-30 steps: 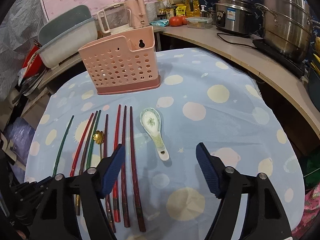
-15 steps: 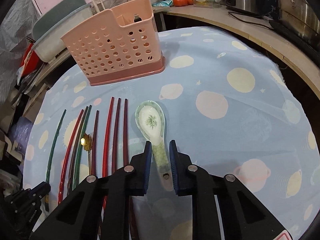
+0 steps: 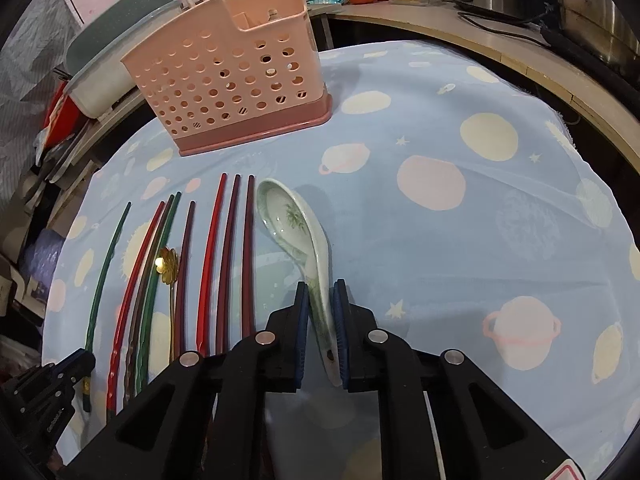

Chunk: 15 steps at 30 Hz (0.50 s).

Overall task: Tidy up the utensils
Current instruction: 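Lift the spoon and green chopstick and carry both over the pink holder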

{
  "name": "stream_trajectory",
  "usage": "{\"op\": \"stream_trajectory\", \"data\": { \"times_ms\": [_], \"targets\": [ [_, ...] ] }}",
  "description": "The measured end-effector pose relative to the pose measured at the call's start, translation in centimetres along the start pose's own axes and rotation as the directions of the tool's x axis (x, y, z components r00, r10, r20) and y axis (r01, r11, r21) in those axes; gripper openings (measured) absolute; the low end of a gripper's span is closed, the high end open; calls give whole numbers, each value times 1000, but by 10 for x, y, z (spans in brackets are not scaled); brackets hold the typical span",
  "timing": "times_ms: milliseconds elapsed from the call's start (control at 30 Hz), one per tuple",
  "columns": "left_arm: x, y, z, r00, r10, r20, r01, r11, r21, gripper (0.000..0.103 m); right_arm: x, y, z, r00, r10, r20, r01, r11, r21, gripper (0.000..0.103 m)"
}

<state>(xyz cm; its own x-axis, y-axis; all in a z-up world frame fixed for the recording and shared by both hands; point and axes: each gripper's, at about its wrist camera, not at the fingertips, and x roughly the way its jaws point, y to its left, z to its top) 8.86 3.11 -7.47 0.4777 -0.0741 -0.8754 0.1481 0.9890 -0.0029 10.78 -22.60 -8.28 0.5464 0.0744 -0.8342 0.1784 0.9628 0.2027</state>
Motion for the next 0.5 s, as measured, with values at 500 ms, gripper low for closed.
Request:
{"op": "stream_trajectory", "data": {
  "times_ms": [500],
  "targets": [
    [-42, -2, -3, 998, -17, 62, 18, 1000, -5, 7, -69, -8, -18, 995, 40, 91, -43, 998, 36, 7]
  ]
}}
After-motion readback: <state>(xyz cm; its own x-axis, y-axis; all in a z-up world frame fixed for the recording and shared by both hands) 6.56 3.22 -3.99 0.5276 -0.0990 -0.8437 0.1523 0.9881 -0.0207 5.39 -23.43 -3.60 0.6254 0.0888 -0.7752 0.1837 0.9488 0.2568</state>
